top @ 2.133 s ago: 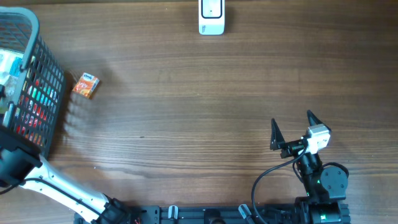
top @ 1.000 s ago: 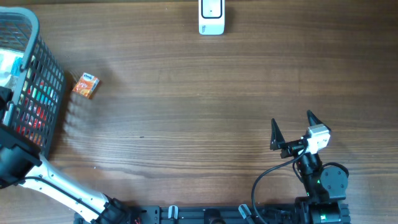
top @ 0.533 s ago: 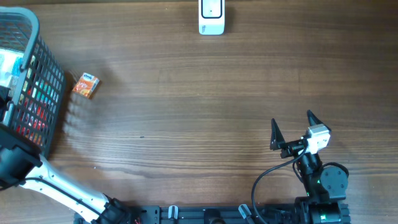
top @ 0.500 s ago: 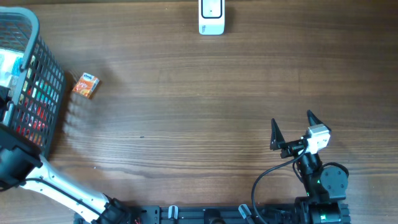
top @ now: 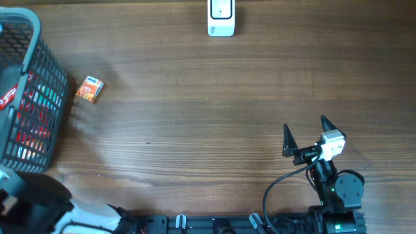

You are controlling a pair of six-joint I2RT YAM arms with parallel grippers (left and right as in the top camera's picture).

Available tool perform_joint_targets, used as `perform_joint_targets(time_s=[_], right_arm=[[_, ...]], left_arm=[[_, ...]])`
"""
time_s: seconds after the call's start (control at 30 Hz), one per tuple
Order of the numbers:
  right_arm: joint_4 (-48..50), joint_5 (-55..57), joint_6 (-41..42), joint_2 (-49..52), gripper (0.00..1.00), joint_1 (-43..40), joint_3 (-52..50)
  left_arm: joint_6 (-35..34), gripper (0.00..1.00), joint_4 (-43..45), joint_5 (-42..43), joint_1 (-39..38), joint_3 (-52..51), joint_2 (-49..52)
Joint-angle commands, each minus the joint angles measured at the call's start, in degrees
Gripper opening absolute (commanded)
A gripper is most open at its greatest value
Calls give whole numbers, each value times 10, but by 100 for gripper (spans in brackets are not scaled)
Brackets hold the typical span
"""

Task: Scan the item barcode
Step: 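Reach the left gripper back into the basket toward the white bag, then lift the white-blue bag out and drop it on the table center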

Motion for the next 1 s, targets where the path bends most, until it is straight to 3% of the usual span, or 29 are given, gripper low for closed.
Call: perform_joint_targets(time_s=[0.0, 0.23, 0.47, 0.57, 0.73, 0.97], right_arm=[[2, 6, -7, 1, 100, -2, -1], [2, 6, -7, 1, 100, -2, -1], [2, 6, -7, 1, 100, -2, -1], [2, 6, -7, 1, 100, -2, -1], [2, 6, -7, 1, 100, -2, -1], [2, 6, -7, 1, 100, -2, 0]], left_arm=[[2, 4, 5, 118, 0, 7, -51], [-14, 4, 0, 259, -18, 7, -111], [-10, 4, -54, 283, -90, 7, -153], [-9, 4, -113, 258, -144, 7, -151], [-10, 4, -205, 140, -259, 6, -128], [-10, 4, -207, 16, -421, -48, -86]])
